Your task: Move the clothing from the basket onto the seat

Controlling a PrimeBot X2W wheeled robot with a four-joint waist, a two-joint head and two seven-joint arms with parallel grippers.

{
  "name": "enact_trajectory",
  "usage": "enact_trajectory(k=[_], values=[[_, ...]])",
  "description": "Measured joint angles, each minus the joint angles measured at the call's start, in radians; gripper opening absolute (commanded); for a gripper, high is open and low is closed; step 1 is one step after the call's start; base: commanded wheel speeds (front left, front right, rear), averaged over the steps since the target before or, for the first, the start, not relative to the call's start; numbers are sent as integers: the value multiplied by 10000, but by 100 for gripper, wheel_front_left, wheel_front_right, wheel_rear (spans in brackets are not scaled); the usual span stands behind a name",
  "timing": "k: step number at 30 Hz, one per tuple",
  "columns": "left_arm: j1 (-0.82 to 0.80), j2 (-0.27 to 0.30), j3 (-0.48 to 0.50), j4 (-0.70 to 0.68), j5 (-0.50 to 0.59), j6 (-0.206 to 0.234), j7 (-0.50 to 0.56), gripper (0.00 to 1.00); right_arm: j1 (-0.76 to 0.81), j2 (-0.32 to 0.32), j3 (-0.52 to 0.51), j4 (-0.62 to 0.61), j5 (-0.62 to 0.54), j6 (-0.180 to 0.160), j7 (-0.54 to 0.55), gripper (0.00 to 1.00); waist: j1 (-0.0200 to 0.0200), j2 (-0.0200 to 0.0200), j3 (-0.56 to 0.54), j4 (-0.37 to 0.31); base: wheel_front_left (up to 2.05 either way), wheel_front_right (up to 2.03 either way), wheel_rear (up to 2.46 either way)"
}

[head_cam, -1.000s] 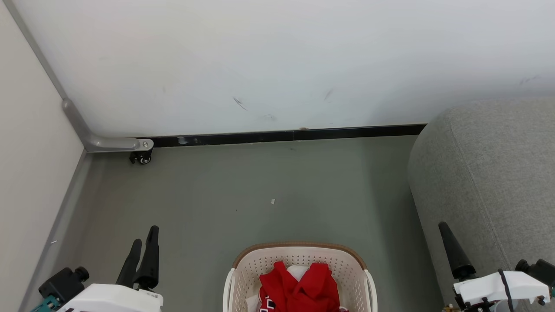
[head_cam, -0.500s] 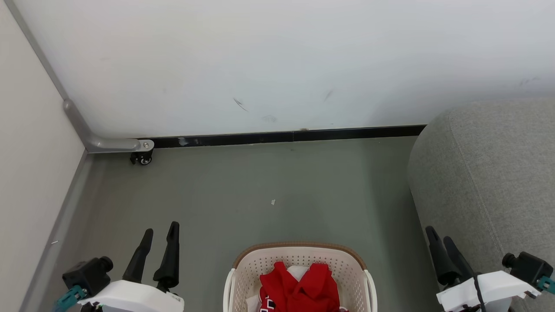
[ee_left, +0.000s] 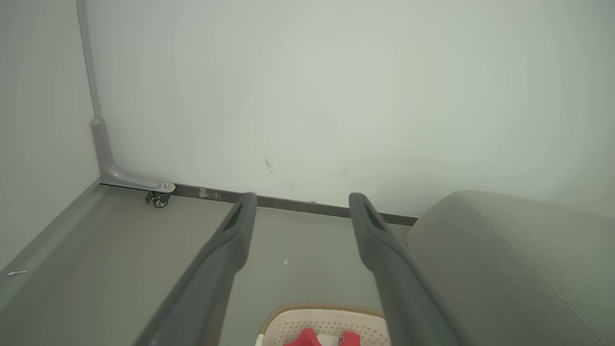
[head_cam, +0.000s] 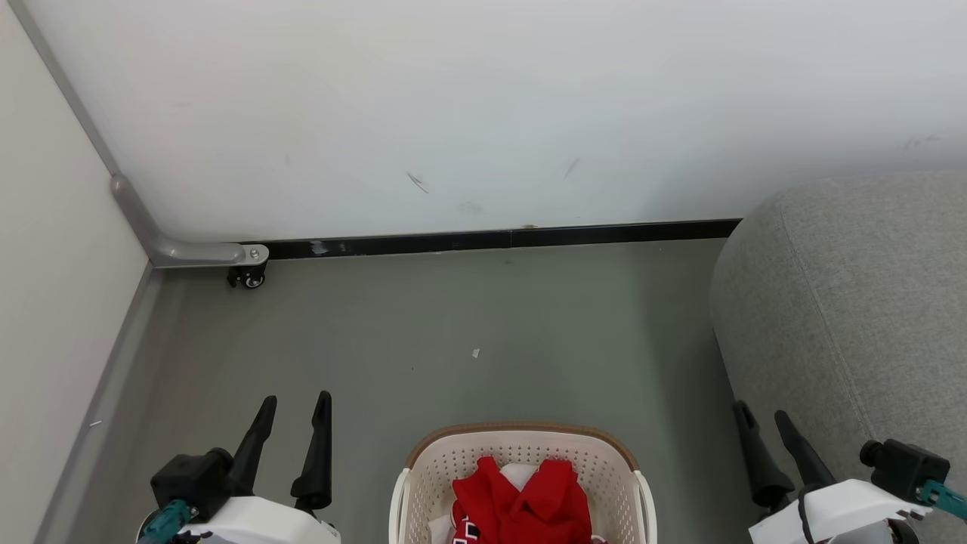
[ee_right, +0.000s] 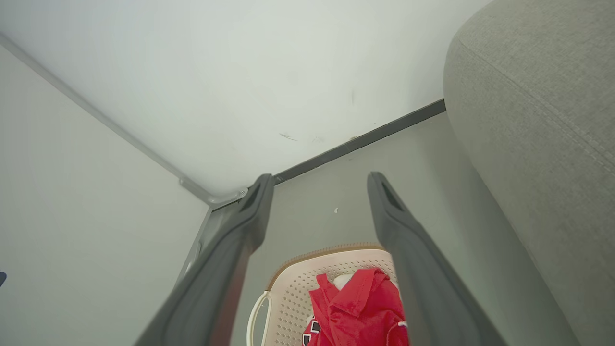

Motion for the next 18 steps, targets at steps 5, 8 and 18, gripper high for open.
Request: enact_trajectory(k=[5, 8, 18], values=[[13, 6, -132, 12, 736, 194, -196, 100, 0, -10, 117, -17, -709, 0, -173, 100, -3, 0, -39, -2, 0, 0, 0], [37, 6, -148, 29, 995, 290, -270, 100, 0, -13, 180, -31, -963, 0, -255, 100, -3, 0, -63, -2, 0, 0, 0], [218, 23, -272, 138, 2286, 646, -623, 100, 12, -50, 341, -81, -2380, 0, -604, 100, -6, 0, -204, 0, 0, 0, 0]])
